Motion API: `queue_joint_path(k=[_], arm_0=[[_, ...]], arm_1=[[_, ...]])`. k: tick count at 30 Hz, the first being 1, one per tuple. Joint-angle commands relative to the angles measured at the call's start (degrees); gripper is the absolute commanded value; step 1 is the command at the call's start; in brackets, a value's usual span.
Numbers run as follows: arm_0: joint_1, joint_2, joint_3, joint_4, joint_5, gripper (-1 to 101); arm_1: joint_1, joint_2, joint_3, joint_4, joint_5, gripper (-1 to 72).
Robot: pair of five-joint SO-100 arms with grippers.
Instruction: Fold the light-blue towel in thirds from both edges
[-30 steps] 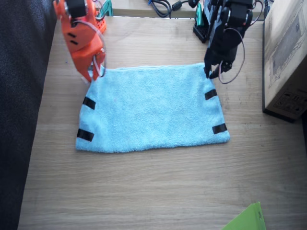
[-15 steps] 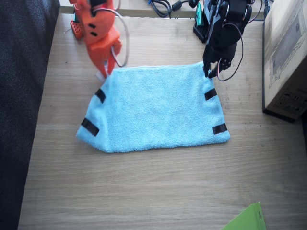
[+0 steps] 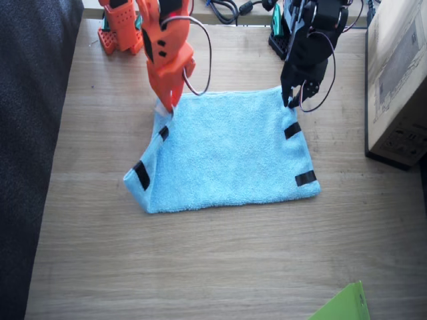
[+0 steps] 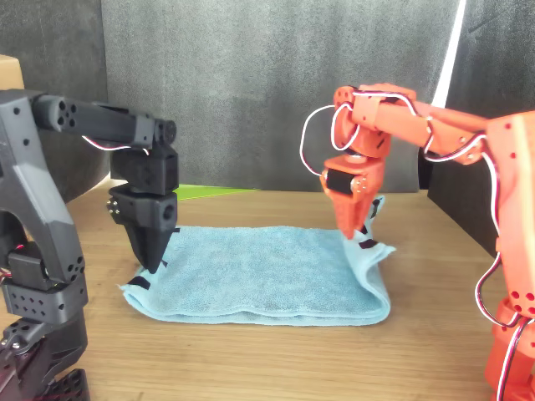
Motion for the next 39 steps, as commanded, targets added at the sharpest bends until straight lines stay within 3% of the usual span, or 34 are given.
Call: queue_joint_path(k=[1, 25, 26, 28, 29, 39], arm_0=[[0.3, 1.3, -2.4, 0.9, 0.4, 0], [-3.3, -4.0, -8.1, 1.9, -1.5, 0], [-3.5, -4.0, -8.3, 2.0, -1.5, 0], [-3.8, -4.1, -8.6, 2.3, -1.6, 0], [-4.0, -4.3, -9.0, 2.5, -1.6, 0], [-7.5, -8.4, -19.1, 7.0, -1.2, 0]], arm_1=[[0.5, -1.1, -2.7, 0.7, 0.2, 0.0], [12.5, -11.9, -15.7, 0.9, -0.2, 0.5], [12.7, -12.0, -16.3, 0.9, -0.1, 3.7], [13.0, -11.6, -16.7, 0.9, -0.4, 21.8], [13.0, -11.0, -17.1, 0.8, 0.2, 25.2], [5.5, -1.0, -16.3, 0.8, -0.2, 28.5]])
